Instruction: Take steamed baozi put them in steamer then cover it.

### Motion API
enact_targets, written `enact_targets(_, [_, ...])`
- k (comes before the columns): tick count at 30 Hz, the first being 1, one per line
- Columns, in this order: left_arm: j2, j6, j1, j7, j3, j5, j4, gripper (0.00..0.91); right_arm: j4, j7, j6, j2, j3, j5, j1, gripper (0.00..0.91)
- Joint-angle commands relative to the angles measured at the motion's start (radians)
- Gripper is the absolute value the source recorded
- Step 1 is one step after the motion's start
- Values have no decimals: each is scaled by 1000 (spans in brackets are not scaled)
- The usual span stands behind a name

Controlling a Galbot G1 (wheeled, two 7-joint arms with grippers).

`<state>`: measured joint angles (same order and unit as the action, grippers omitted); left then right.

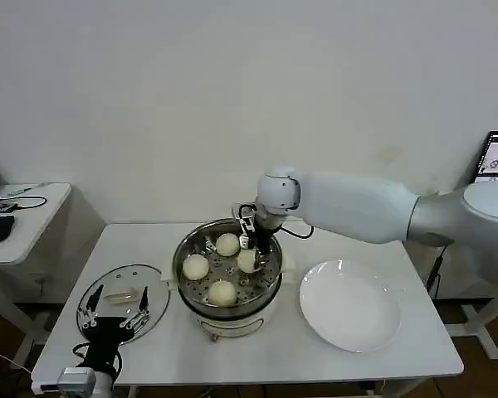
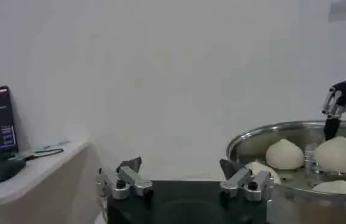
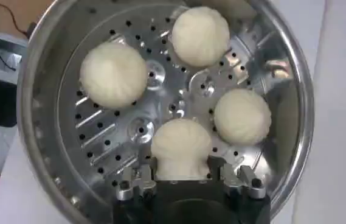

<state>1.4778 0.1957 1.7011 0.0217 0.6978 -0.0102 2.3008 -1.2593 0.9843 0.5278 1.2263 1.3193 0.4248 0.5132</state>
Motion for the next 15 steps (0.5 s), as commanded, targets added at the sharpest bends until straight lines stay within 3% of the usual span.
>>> enact_targets(1, [-1, 0, 0, 0, 1, -1, -2, 907, -1, -12, 0, -3, 7, -14, -1, 907])
enact_targets(9, [1, 0, -1, 2, -4, -3, -3, 907, -11, -30, 0, -21, -12, 4, 18, 907])
enact_targets(15, [1, 0, -10, 4, -12, -6, -16, 907, -129, -19, -6, -158, -38, 106, 155, 907])
